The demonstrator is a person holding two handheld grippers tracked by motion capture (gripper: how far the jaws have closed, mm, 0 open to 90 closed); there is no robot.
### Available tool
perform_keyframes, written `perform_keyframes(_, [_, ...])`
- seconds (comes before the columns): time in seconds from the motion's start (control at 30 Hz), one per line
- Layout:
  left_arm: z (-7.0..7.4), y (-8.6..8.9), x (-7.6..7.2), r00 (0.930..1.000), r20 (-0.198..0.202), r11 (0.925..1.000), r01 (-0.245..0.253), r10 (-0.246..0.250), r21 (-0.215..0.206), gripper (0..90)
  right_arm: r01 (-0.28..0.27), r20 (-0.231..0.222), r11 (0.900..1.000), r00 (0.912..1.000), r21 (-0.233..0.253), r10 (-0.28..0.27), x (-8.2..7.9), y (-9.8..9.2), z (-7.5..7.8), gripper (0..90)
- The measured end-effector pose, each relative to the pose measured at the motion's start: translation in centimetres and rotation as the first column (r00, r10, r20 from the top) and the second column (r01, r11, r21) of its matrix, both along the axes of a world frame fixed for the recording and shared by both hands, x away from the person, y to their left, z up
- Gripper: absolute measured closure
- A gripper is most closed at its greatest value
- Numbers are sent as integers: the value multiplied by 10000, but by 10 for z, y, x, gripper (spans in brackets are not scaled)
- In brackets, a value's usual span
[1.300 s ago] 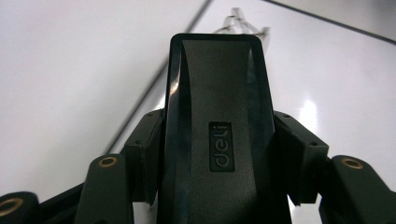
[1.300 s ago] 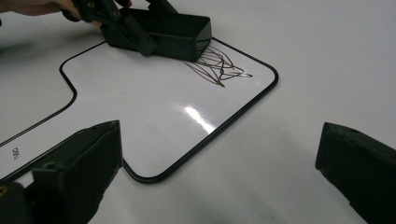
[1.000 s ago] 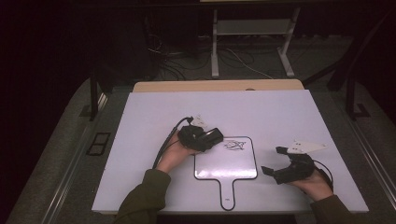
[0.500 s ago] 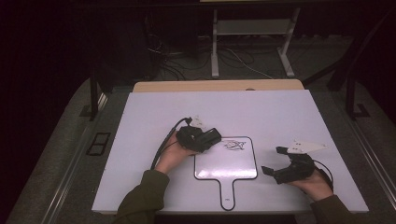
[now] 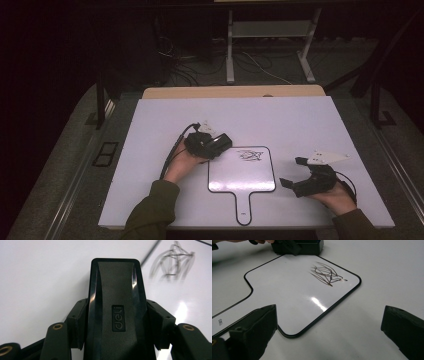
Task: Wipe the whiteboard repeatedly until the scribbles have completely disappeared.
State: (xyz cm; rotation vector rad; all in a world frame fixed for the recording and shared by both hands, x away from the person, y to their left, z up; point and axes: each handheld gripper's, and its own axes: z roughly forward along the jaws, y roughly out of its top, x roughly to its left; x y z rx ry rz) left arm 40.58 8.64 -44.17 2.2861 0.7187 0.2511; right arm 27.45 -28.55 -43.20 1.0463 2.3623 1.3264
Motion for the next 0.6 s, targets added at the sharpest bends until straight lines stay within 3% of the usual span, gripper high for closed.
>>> perform_keyframes(0.13, [1,-2,-3,10000,-23,9999,81,-81,91,392,9,7,10000,10000,13,-9,0,0,0,0])
perform_keyframes(0.4, [3,-24,-22,9946,31,9936,1035,-1037,461,392,10,5,10000,10000,-3,-10,0,0,0,0])
perform_keyframes(0.6, [1,-13,-11,9987,86,9985,493,-495,255,393,13,18,10000,10000,9,-13,0,-1,0,0])
